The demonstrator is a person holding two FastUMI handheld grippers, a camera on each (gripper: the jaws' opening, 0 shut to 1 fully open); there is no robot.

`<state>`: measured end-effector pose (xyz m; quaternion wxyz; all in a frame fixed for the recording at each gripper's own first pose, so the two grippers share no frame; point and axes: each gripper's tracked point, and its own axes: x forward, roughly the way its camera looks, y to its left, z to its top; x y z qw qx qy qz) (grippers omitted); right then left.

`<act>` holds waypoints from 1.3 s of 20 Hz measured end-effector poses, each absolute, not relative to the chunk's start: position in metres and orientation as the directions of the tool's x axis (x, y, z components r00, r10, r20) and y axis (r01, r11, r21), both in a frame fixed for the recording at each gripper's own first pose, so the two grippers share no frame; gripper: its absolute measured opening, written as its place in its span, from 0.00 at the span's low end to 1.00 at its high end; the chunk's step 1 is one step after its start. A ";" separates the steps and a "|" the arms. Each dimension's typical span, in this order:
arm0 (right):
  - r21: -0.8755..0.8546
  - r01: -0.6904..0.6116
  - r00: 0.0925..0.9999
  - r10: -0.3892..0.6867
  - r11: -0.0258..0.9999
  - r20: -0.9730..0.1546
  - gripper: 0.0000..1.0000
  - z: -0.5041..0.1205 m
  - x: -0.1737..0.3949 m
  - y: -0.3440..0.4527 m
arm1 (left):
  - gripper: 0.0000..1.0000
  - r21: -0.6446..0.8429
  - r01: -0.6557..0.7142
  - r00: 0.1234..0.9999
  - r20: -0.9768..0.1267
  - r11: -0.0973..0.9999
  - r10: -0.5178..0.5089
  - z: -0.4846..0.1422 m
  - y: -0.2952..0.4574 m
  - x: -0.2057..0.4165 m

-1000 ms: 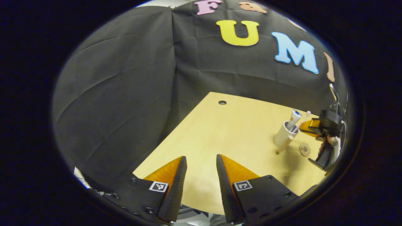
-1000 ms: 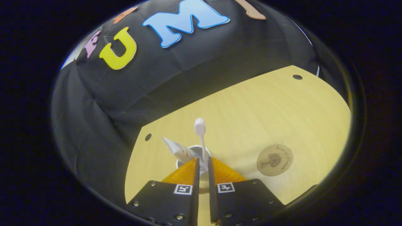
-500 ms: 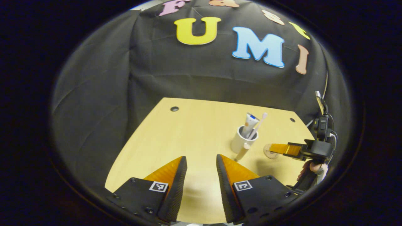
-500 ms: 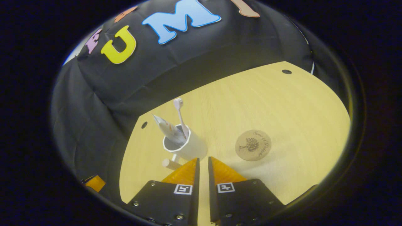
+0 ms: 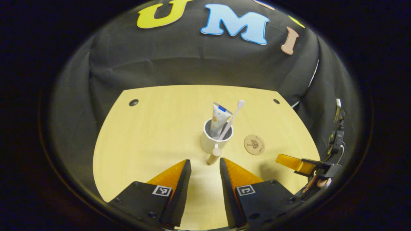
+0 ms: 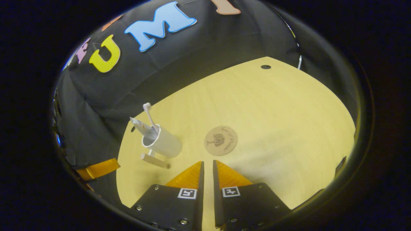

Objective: Put the toothbrush and toothpaste on the desktop into the cup, then pick up the cup and place it on the coaster on the desktop.

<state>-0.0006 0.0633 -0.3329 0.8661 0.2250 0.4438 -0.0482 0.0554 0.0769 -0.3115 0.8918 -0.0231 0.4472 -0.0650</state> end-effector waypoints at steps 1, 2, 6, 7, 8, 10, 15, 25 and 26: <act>0.346 0.305 0.599 0.104 0.888 -0.794 0.15 -0.333 -0.004 0.054 | 0.53 -0.096 0.110 0.569 -0.810 0.989 -0.141 -0.315 0.070 0.061; 0.346 0.325 0.597 0.093 0.880 -0.797 0.15 -0.334 -0.006 0.046 | 0.53 -0.087 0.125 0.542 -0.828 0.988 -0.141 -0.320 0.066 0.068; 0.341 0.393 0.585 0.054 0.854 -0.809 0.15 -0.337 -0.011 0.015 | 0.55 -0.052 0.194 0.430 -0.893 0.980 -0.133 -0.347 0.053 0.079; 0.339 0.406 0.582 0.046 0.849 -0.812 0.15 -0.338 -0.013 0.009 | 0.53 -0.055 0.202 0.400 -0.907 0.978 -0.133 -0.353 0.049 0.078; 0.337 0.417 0.579 0.039 0.844 -0.814 0.15 -0.338 -0.014 0.002 | 0.53 -0.056 0.207 0.373 -0.919 0.977 -0.132 -0.359 0.046 0.079; 0.334 0.435 0.572 0.029 0.836 -0.820 0.15 -0.340 -0.015 -0.008 | 0.54 -0.051 0.203 0.324 -0.939 0.978 -0.116 -0.374 0.044 0.083; 0.317 0.455 0.546 0.021 0.832 -0.838 0.15 -0.345 -0.020 -0.027 | 0.57 -0.024 0.191 0.209 -0.976 0.981 -0.064 -0.415 0.042 0.096; 0.291 0.453 0.470 0.052 0.843 -0.881 0.15 -0.366 -0.035 -0.042 | 0.57 0.003 0.185 0.141 -0.990 0.983 -0.024 -0.458 0.038 0.113; 0.290 0.454 0.465 0.053 0.842 -0.884 0.15 -0.368 -0.035 -0.043 | 0.40 0.010 0.174 0.156 -0.988 0.985 -0.018 -0.460 0.038 0.115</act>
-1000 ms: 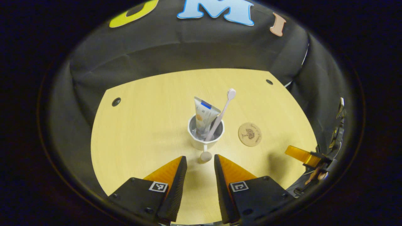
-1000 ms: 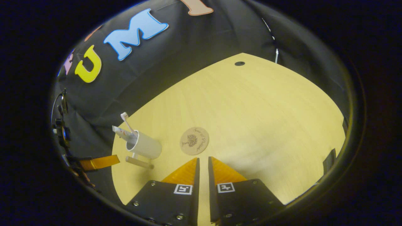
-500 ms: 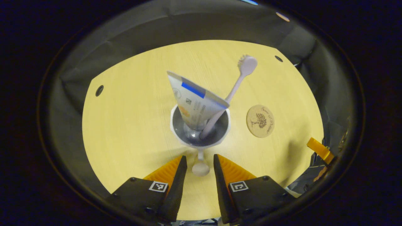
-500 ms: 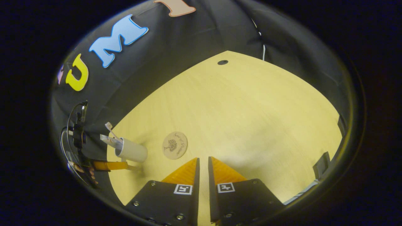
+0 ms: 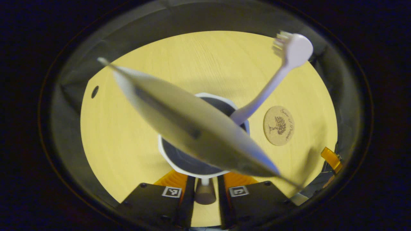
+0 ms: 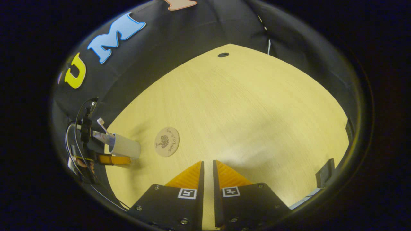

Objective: Put the toothbrush and toothpaste on the desktop into the cup, then pick up the cup and place it on the coaster on the desktop.

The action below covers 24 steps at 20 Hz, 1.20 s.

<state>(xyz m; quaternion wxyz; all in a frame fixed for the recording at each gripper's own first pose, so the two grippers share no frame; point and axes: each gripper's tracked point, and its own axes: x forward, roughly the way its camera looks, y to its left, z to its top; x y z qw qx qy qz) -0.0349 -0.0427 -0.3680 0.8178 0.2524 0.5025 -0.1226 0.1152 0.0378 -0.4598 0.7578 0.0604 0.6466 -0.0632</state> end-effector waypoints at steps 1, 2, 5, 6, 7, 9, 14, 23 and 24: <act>0.289 0.458 0.460 0.054 0.841 -0.886 0.15 -0.369 -0.038 -0.046 | 0.39 0.008 0.168 0.156 -0.988 0.986 -0.018 -0.460 0.037 0.116; 0.287 0.463 0.454 0.053 0.838 -0.889 0.15 -0.369 -0.040 -0.050 | 0.36 0.008 0.166 0.158 -0.987 0.986 -0.019 -0.459 0.036 0.115; 0.286 0.483 0.443 0.051 0.827 -0.895 0.15 -0.372 -0.042 -0.061 | 0.34 -0.005 0.148 0.176 -0.984 0.989 -0.032 -0.458 0.033 0.116; 0.287 0.489 0.443 0.049 0.824 -0.895 0.15 -0.372 -0.042 -0.063 | 0.33 -0.015 0.142 0.181 -0.983 0.990 -0.041 -0.458 0.031 0.115; 0.287 0.492 0.443 0.047 0.822 -0.895 0.15 -0.372 -0.042 -0.065 | 0.33 -0.030 0.132 0.183 -0.982 0.991 -0.054 -0.457 0.027 0.114; 0.284 0.497 0.442 0.042 0.820 -0.896 0.15 -0.372 -0.043 -0.069 | 0.33 -0.056 0.126 0.182 -0.980 0.990 -0.079 -0.452 0.017 0.111; 0.288 0.498 0.437 0.051 0.818 -0.898 0.15 -0.372 -0.049 -0.070 | 0.32 -0.083 0.188 0.196 -0.973 0.979 -0.120 -0.441 -0.030 0.111; 0.300 0.528 0.446 0.042 0.795 -0.894 0.15 -0.369 -0.060 -0.086 | 0.34 -0.117 0.295 0.179 -0.968 0.948 -0.175 -0.415 -0.108 0.113; 0.301 0.535 0.446 0.039 0.790 -0.894 0.15 -0.370 -0.062 -0.089 | 0.33 -0.120 0.296 0.172 -0.969 0.948 -0.176 -0.411 -0.111 0.113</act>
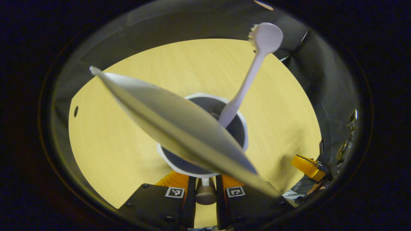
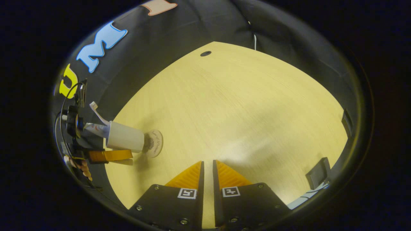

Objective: Put the toothbrush and toothpaste on the desktop into the cup, then pick up the cup and place it on the coaster on the desktop.

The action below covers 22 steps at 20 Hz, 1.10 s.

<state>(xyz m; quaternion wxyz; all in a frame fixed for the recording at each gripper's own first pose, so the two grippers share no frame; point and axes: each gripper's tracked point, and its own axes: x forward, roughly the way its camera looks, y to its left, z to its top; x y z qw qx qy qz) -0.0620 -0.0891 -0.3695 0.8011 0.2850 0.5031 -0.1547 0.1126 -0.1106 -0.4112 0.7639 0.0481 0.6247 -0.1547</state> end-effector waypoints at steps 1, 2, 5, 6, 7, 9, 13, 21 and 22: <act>0.302 0.542 0.446 0.037 0.784 -0.894 0.15 -0.369 -0.064 -0.092 | 0.34 -0.123 0.297 0.166 -0.970 0.947 -0.178 -0.407 -0.113 0.113; 0.302 0.548 0.445 0.034 0.780 -0.895 0.15 -0.370 -0.065 -0.094 | 0.32 -0.124 0.299 0.161 -0.971 0.946 -0.178 -0.420 -0.118 0.114; 0.300 0.564 0.438 0.029 0.769 -0.898 0.15 -0.373 -0.073 -0.101 | 0.33 -0.115 0.304 0.156 -0.973 0.946 -0.169 -0.417 -0.127 0.114; 0.300 0.569 0.436 0.028 0.766 -0.899 0.15 -0.373 -0.074 -0.104 | 0.34 -0.112 0.306 0.157 -0.974 0.945 -0.166 -0.420 -0.129 0.113; 0.299 0.573 0.435 0.026 0.763 -0.900 0.15 -0.374 -0.076 -0.107 | 0.34 -0.107 0.307 0.157 -0.974 0.945 -0.161 -0.420 -0.131 0.113; 0.297 0.582 0.432 0.021 0.757 -0.902 0.15 -0.372 -0.080 -0.113 | 0.33 -0.089 0.313 0.160 -0.976 0.945 -0.144 -0.422 -0.132 0.111; 0.301 0.605 0.429 0.017 0.737 -0.903 0.15 -0.373 -0.084 -0.125 | 0.33 -0.030 0.348 0.184 -0.978 0.937 -0.100 -0.428 -0.129 0.110; 0.318 0.570 0.446 0.040 0.758 -0.894 0.15 -0.367 -0.073 -0.122 | 0.41 -0.055 0.296 0.221 -0.967 0.954 -0.125 -0.407 -0.129 0.098; 0.321 0.553 0.454 0.045 0.769 -0.890 0.15 -0.363 -0.069 -0.118 | 0.41 -0.062 0.278 0.232 -0.964 0.959 -0.130 -0.402 -0.125 0.094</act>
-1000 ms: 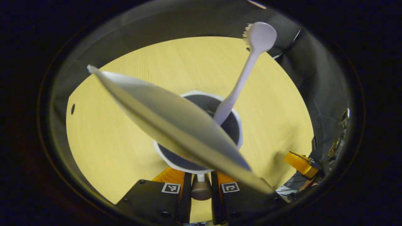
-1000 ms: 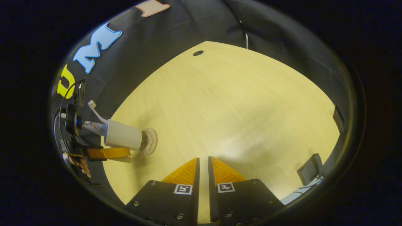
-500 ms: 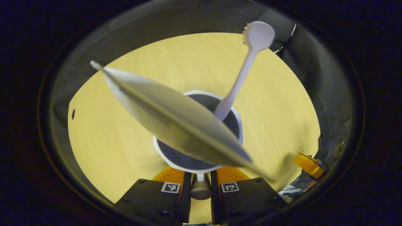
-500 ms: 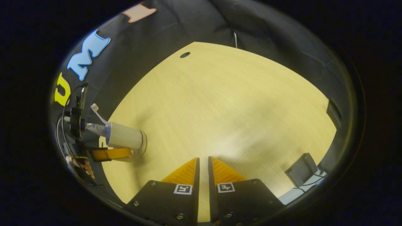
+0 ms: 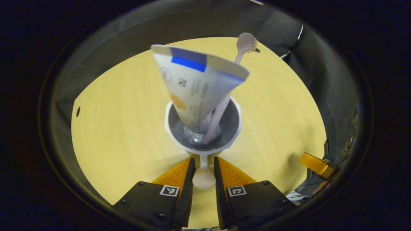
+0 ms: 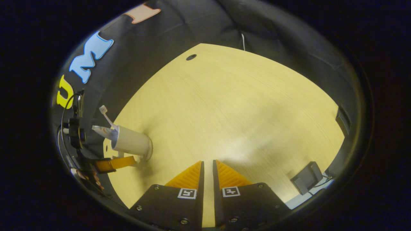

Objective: Put the toothbrush and toothpaste on the desktop into the cup, then pick up the cup and place it on the coaster on the desktop.

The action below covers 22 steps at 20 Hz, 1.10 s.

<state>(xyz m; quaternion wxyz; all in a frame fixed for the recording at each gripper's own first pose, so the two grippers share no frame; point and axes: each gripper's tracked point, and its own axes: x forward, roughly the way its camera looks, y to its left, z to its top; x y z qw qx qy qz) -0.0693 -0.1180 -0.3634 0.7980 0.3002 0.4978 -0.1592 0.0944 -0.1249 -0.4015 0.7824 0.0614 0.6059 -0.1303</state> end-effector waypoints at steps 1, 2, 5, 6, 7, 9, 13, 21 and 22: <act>0.321 0.532 0.462 0.049 0.783 -0.886 0.15 -0.359 -0.064 -0.114 | 0.41 -0.074 0.261 0.242 -0.960 0.963 -0.139 -0.395 -0.120 0.090; 0.321 0.507 0.471 0.055 0.800 -0.880 0.15 -0.353 -0.057 -0.109 | 0.36 -0.088 0.243 0.251 -0.956 0.966 -0.150 -0.387 -0.115 0.084; 0.342 0.442 0.496 0.092 0.829 -0.863 0.15 -0.341 -0.042 -0.085 | 0.38 -0.136 0.188 0.296 -0.936 0.973 -0.189 -0.361 -0.093 0.056; 0.350 0.425 0.503 0.103 0.835 -0.858 0.15 -0.337 -0.038 -0.079 | 0.35 -0.157 0.166 0.324 -0.924 0.974 -0.204 -0.350 -0.087 0.049; 0.356 0.405 0.510 0.115 0.842 -0.852 0.15 -0.335 -0.035 -0.071 | 0.41 -0.171 0.138 0.360 -0.909 0.976 -0.210 -0.337 -0.077 0.045; 0.367 0.362 0.544 0.125 0.857 -0.830 0.15 -0.318 -0.022 -0.056 | 0.41 -0.183 0.084 0.444 -0.873 0.980 -0.201 -0.308 -0.058 0.043; 0.336 0.264 0.642 0.095 0.904 -0.761 0.15 -0.275 0.005 -0.041 | 0.36 -0.198 0.001 0.619 -0.770 0.980 -0.156 -0.261 -0.010 0.059; 0.212 0.098 0.860 0.024 0.972 -0.509 0.14 -0.143 0.063 -0.003 | 0.35 -0.104 -0.032 0.900 -0.436 0.994 -0.016 -0.116 0.033 0.084; 0.196 0.090 0.879 0.015 0.976 -0.476 0.15 -0.127 0.067 -0.001 | 0.35 -0.091 -0.031 0.921 -0.390 0.995 -0.007 -0.096 0.037 0.087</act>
